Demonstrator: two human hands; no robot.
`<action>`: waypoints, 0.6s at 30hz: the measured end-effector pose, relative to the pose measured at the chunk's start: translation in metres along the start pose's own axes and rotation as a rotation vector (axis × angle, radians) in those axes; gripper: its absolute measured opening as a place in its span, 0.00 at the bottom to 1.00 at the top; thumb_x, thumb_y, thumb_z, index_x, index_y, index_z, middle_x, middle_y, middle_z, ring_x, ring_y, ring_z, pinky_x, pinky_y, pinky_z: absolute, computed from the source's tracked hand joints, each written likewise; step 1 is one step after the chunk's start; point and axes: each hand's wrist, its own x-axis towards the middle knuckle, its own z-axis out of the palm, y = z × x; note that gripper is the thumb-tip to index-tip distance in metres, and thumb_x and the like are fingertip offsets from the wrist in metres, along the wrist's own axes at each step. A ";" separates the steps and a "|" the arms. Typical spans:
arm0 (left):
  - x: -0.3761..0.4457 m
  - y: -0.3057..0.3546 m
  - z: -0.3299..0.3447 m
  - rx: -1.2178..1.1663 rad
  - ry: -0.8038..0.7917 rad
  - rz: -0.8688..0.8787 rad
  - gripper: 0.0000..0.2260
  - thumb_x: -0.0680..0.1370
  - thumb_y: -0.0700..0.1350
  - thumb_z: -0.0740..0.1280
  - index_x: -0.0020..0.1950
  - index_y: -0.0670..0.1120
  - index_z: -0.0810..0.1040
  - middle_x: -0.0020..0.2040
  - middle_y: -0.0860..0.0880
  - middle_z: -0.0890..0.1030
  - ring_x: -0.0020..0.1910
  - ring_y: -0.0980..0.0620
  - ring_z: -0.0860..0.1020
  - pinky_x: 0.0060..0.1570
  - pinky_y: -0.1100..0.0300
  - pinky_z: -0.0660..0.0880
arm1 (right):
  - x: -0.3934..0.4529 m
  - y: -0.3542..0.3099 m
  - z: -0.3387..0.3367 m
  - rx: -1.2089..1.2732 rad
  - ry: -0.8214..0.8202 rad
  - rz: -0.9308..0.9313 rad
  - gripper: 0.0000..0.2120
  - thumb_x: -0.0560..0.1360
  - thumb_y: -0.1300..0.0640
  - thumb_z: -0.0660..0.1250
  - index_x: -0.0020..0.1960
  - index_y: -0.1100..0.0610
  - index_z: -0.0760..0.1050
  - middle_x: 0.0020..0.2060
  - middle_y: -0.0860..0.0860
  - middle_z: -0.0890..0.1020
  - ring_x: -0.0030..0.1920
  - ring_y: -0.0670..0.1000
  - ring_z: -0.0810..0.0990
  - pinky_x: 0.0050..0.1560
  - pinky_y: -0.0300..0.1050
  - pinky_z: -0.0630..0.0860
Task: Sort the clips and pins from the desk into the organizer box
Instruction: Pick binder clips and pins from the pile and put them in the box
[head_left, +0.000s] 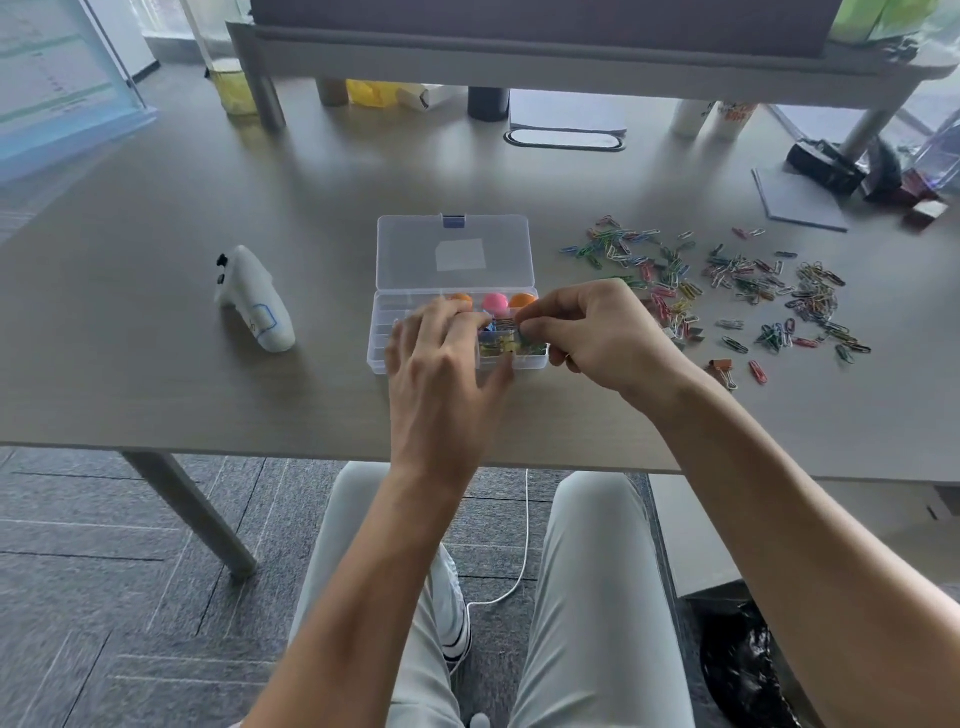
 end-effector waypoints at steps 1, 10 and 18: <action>-0.003 -0.002 -0.002 0.007 0.003 -0.015 0.17 0.77 0.55 0.69 0.62 0.48 0.80 0.64 0.51 0.78 0.66 0.48 0.72 0.68 0.45 0.66 | 0.000 0.001 0.001 -0.021 0.013 -0.015 0.04 0.78 0.59 0.73 0.51 0.54 0.86 0.24 0.41 0.80 0.25 0.40 0.74 0.29 0.29 0.69; -0.017 -0.007 -0.012 0.052 -0.054 -0.054 0.18 0.77 0.49 0.66 0.66 0.46 0.78 0.68 0.46 0.76 0.73 0.44 0.67 0.71 0.41 0.62 | -0.002 0.001 0.012 -0.204 0.093 -0.191 0.02 0.75 0.56 0.76 0.48 0.51 0.87 0.38 0.46 0.85 0.31 0.37 0.75 0.39 0.32 0.72; -0.023 -0.007 -0.013 0.107 -0.116 -0.035 0.20 0.78 0.50 0.66 0.70 0.48 0.75 0.72 0.45 0.72 0.76 0.44 0.63 0.77 0.42 0.54 | -0.004 0.003 0.014 -0.249 0.092 -0.244 0.02 0.75 0.57 0.76 0.47 0.52 0.87 0.38 0.47 0.85 0.31 0.36 0.74 0.39 0.31 0.71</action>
